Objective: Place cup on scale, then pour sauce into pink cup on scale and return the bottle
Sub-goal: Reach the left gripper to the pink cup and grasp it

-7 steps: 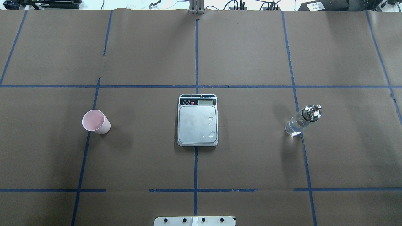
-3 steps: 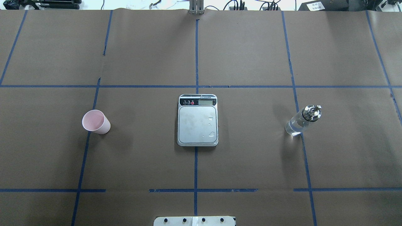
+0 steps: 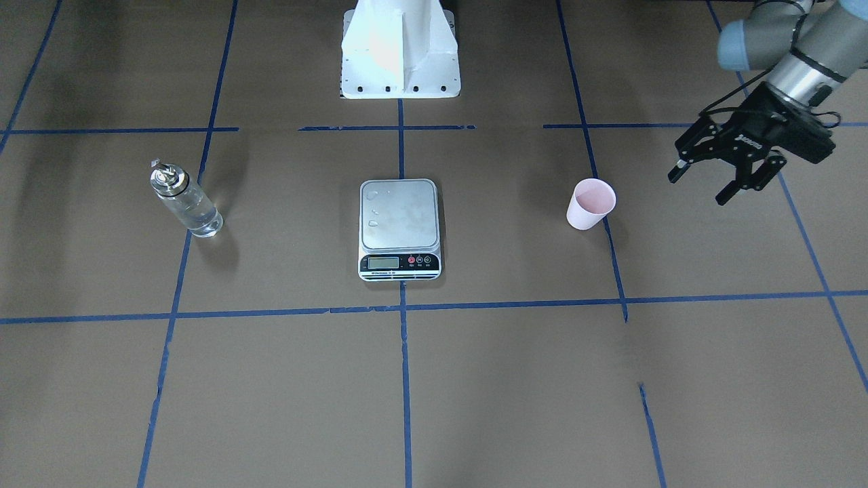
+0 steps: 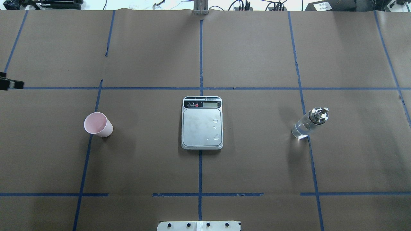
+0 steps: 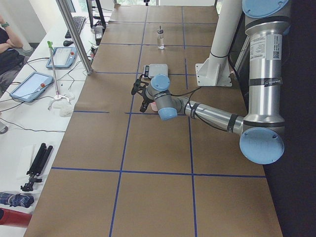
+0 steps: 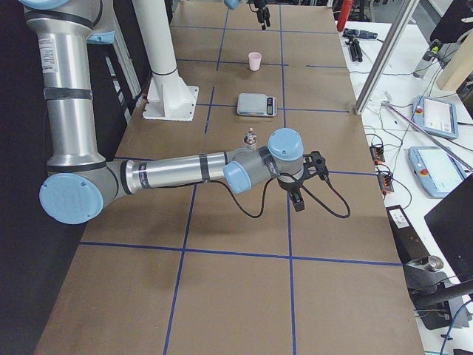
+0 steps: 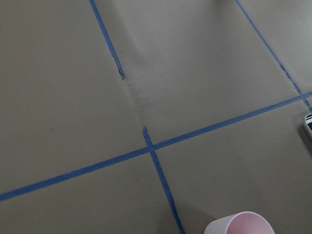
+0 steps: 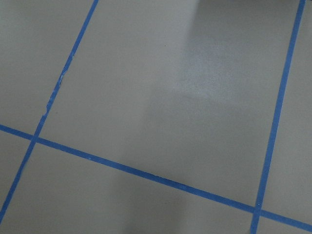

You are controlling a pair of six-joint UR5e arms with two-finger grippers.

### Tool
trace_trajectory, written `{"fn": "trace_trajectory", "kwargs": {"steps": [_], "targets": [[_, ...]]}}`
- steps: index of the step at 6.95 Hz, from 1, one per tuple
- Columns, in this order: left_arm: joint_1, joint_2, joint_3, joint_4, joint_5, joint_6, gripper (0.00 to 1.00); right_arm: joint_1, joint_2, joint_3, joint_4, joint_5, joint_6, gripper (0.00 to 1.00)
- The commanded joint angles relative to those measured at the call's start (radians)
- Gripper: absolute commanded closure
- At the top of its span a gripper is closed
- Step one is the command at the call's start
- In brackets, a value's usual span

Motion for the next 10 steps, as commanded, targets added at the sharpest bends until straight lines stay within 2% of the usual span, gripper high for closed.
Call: {"fn": "trace_trajectory", "kwargs": {"steps": [1, 2, 5, 7, 8, 9, 10], "targets": [[0.098, -0.003, -0.011, 0.095, 0.128, -0.132, 0.32, -0.001, -0.006, 0.002, 0.000, 0.000, 0.000, 0.00], [0.125, -0.004, -0.011, 0.121, 0.164, -0.137, 0.37, -0.001, -0.008, 0.000, 0.000, 0.000, 0.002, 0.00], [0.249, -0.039, -0.009, 0.153, 0.221, -0.211, 0.34, 0.001, -0.014, 0.002, 0.000, 0.002, 0.000, 0.00], [0.261, -0.066, -0.008, 0.204, 0.225, -0.219, 0.35, 0.001, -0.016, 0.002, 0.000, 0.002, 0.000, 0.00], [0.262, -0.063, -0.009, 0.204, 0.226, -0.220, 0.41, -0.001, -0.019, 0.004, 0.000, 0.003, 0.000, 0.00], [0.264, -0.060, -0.008, 0.207, 0.246, -0.219, 0.73, -0.001, -0.019, 0.002, 0.000, 0.002, -0.001, 0.00], [0.265, -0.060, -0.009, 0.225, 0.249, -0.219, 1.00, 0.001, -0.019, 0.004, 0.000, 0.003, -0.001, 0.00]]}}
